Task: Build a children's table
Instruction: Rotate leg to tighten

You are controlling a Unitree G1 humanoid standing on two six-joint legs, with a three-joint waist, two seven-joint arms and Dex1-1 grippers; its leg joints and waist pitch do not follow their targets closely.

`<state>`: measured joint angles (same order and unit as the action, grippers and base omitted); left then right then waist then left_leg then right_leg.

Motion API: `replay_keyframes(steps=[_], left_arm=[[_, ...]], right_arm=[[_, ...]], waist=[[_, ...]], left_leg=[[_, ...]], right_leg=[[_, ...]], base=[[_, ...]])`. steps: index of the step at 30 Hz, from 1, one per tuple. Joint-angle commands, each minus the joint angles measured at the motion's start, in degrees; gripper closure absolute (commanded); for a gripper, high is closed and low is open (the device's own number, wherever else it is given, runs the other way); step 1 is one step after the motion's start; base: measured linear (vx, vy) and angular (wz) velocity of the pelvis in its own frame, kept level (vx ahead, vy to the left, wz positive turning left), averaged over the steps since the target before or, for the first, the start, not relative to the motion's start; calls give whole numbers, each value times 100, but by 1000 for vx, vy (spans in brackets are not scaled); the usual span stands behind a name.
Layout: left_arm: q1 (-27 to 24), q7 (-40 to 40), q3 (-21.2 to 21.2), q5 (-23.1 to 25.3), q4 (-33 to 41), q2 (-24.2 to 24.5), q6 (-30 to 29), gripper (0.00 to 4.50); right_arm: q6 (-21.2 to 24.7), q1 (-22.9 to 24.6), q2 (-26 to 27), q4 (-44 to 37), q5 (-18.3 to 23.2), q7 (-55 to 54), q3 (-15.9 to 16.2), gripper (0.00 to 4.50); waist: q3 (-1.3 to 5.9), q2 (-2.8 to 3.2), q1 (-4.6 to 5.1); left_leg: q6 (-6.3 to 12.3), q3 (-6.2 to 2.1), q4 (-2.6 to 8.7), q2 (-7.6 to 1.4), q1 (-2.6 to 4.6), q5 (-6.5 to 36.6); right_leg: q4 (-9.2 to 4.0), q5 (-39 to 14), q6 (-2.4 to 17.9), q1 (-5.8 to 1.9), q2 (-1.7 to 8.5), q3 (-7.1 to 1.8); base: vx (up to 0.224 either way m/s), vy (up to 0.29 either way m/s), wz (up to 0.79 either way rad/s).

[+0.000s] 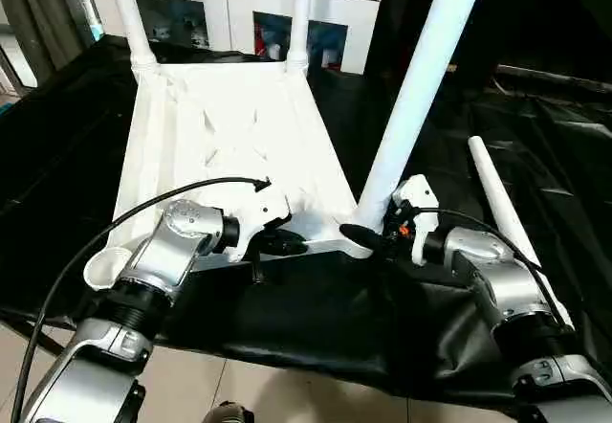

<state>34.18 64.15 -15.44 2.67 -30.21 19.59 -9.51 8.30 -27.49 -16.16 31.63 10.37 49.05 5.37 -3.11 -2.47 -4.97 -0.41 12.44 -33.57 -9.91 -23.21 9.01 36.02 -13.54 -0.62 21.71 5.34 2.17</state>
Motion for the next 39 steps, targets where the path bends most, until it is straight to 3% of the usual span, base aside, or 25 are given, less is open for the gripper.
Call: replay_keyframes(steps=[1,5,6,8,10,15,18,21,23,24,27,29,30,34,35,39], left_arm=[[-93,-128,5,-97,-148,-158,-68,450],[175,-1187,152,96,-631,-633,-224,450],[367,-1759,205,174,-922,-963,-342,450],[532,-2167,239,210,-1151,-1241,-453,450],[650,-2462,233,243,-1304,-1452,-485,450],[784,-2691,153,327,-1476,-1737,-439,450],[823,-2642,155,368,-1584,-1736,-276,450],[763,-2443,154,321,-1473,-1571,-222,450],[743,-2356,152,301,-1433,-1521,-193,450],[675,-2112,139,266,-1326,-1329,-170,450],[584,-1799,131,202,-1183,-1138,-132,450],[464,-1323,143,95,-1027,-903,139,450],[373,-1000,124,24,-889,-756,228,450],[199,-349,46,-159,-590,-492,265,450],[104,-16,-57,-216,-426,-315,248,450],[-43,335,-88,-299,-178,-164,198,450]], right_arm=[[84,51,-13,76,-102,-252,-105,180],[222,-16,404,435,-220,-1630,-434,180],[307,-98,697,620,-221,-2382,-620,180],[320,-200,926,757,-220,-2880,-723,180],[331,-303,1108,864,-208,-3235,-776,180],[325,-510,1415,1030,-293,-3652,-716,180],[163,-555,1510,1064,-424,-3656,-681,180],[24,-553,1405,978,-344,-3374,-692,111],[-8,-553,1365,948,-317,-3262,-692,111],[6,-501,1172,704,-252,-2818,-586,84],[107,-411,919,451,-205,-2313,-445,84],[197,-266,572,168,-131,-1605,-321,84],[204,-173,383,23,-132,-1295,-233,84],[284,-43,142,-221,-61,-763,-163,84],[322,30,9,-363,-28,-439,-82,84],[339,94,-173,-472,-68,-124,63,84]], waist=[[368,-65,28],[328,-81,52],[318,-64,70],[327,-34,61],[333,-48,58],[371,-3,40],[356,-32,29],[350,-20,33],[354,-22,46],[349,-25,56],[354,-43,73],[351,-52,105],[348,-18,111],[376,-13,125],[382,-5,119],[373,2,108]], left_leg=[[271,-171,354,-379,228,814],[-20,-182,403,-381,253,1281],[-208,-193,432,-381,286,1521],[-321,-215,439,-387,308,1702],[-365,-206,435,-378,332,1815],[-167,-194,428,-362,279,1303],[-63,-191,426,-359,256,1282],[-131,-207,448,-377,273,1501],[-137,-214,456,-378,255,1528],[-138,-219,464,-384,257,1568],[-62,-221,449,-379,227,1438],[80,-203,417,-370,208,1309],[85,-205,422,-373,210,1305],[170,-190,399,-387,226,1107],[257,-187,383,-391,209,954],[325,-162,380,-396,230,884]], right_leg=[[-380,-27,1433,-132,356,-206],[-474,-877,1287,-93,372,-225],[-508,-1243,1219,-59,378,-228],[-532,-1462,1147,-51,403,-227],[-559,-1418,1062,-23,397,-236],[-490,-516,1044,-109,369,-216],[-516,-592,1035,-127,387,-216],[-545,-940,987,-113,391,-215],[-536,-944,968,-124,384,-211],[-539,-965,963,-118,388,-211],[-527,-804,966,-158,380,-205],[-522,-674,1076,-163,386,-215],[-520,-672,1096,-154,385,-218],[-462,-311,1276,-148,363,-210],[-420,-17,1358,-155,352,-207],[-397,142,1480,-124,337,-201]], base=[[0,0,0],[0,0,0],[0,0,0],[0,0,0],[0,0,0],[0,0,0],[0,0,0],[0,0,0],[0,0,0],[0,0,0],[0,0,0],[0,0,0],[0,0,0],[0,0,0],[0,0,0],[0,0,0]])
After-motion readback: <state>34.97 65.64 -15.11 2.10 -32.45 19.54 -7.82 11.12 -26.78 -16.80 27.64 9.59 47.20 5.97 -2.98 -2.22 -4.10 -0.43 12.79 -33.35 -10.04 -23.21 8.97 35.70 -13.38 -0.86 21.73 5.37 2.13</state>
